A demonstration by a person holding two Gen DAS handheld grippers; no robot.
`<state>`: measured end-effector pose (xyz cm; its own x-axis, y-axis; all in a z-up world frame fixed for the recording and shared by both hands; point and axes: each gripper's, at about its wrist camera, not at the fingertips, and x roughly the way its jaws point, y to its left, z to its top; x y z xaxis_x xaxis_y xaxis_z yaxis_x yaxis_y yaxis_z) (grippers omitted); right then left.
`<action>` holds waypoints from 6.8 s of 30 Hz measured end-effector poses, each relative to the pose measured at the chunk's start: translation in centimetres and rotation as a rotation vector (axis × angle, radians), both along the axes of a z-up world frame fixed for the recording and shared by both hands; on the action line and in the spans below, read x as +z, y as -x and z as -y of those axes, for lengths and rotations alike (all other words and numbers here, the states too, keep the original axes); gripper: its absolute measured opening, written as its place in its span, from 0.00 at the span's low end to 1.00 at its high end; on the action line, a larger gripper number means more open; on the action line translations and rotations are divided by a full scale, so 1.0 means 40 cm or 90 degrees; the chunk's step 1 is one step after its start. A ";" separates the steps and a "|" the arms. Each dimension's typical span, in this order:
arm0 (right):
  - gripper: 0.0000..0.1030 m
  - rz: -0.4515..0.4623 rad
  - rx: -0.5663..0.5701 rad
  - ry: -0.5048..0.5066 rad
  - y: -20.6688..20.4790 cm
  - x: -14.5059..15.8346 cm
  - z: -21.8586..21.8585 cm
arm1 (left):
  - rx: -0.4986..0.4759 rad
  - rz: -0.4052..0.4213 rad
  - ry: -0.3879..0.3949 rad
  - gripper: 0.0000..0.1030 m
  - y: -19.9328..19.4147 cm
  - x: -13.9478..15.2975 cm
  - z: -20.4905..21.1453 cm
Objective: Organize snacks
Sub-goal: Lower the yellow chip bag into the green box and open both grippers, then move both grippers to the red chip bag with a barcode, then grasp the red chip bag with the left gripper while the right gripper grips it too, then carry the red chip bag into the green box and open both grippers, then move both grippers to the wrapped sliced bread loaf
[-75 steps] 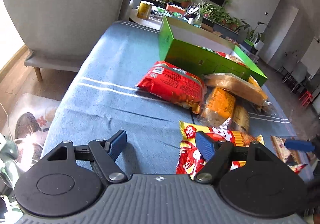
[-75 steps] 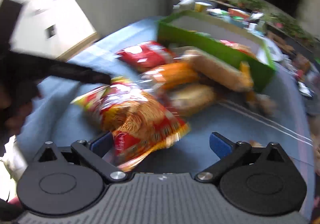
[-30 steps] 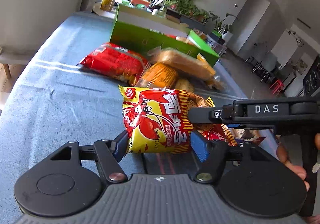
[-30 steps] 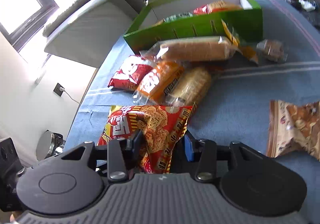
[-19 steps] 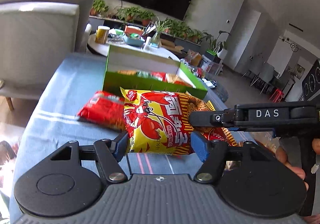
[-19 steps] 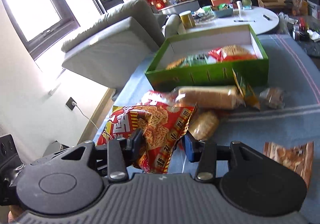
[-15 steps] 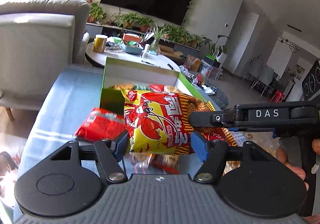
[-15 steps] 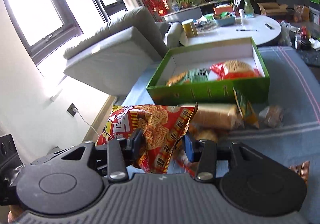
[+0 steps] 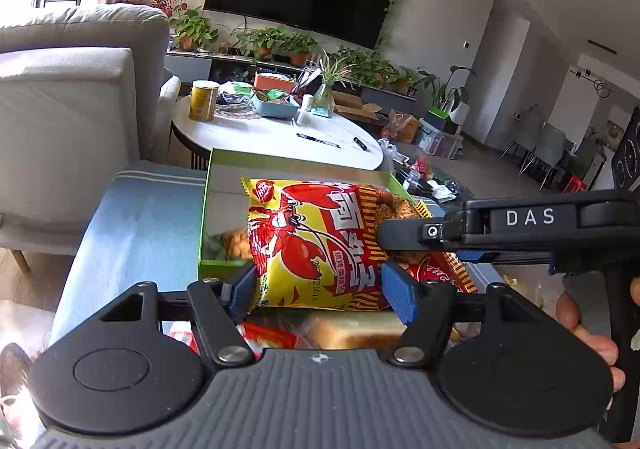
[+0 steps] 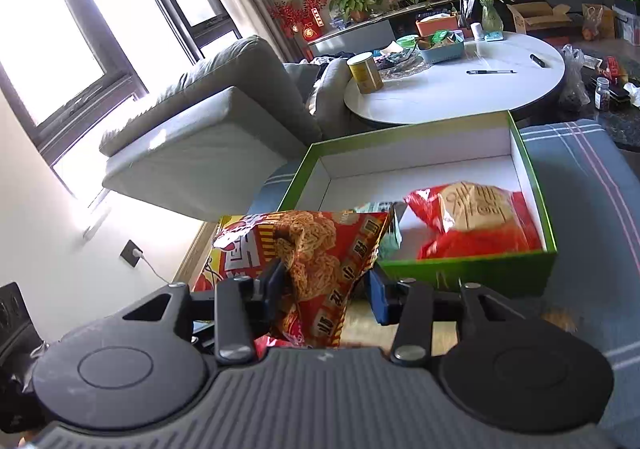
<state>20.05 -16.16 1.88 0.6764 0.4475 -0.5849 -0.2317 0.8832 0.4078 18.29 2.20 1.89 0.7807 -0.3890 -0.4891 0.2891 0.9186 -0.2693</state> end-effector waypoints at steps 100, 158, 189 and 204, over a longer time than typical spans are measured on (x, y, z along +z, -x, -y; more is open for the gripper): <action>0.72 -0.181 -0.087 -0.076 0.233 -0.194 0.060 | -0.004 -0.150 0.009 0.65 0.231 -0.207 -0.085; 0.54 -0.005 -0.027 -0.070 0.214 0.039 0.051 | -0.112 0.043 -0.055 0.56 0.212 0.049 0.144; 0.58 -0.088 -0.131 -0.099 -0.247 -0.056 0.213 | -0.115 -0.064 -0.055 0.56 -0.331 -0.043 0.293; 0.69 -0.057 -0.170 -0.079 -0.146 -0.032 0.274 | -0.069 -0.031 -0.046 0.65 -0.240 -0.018 0.208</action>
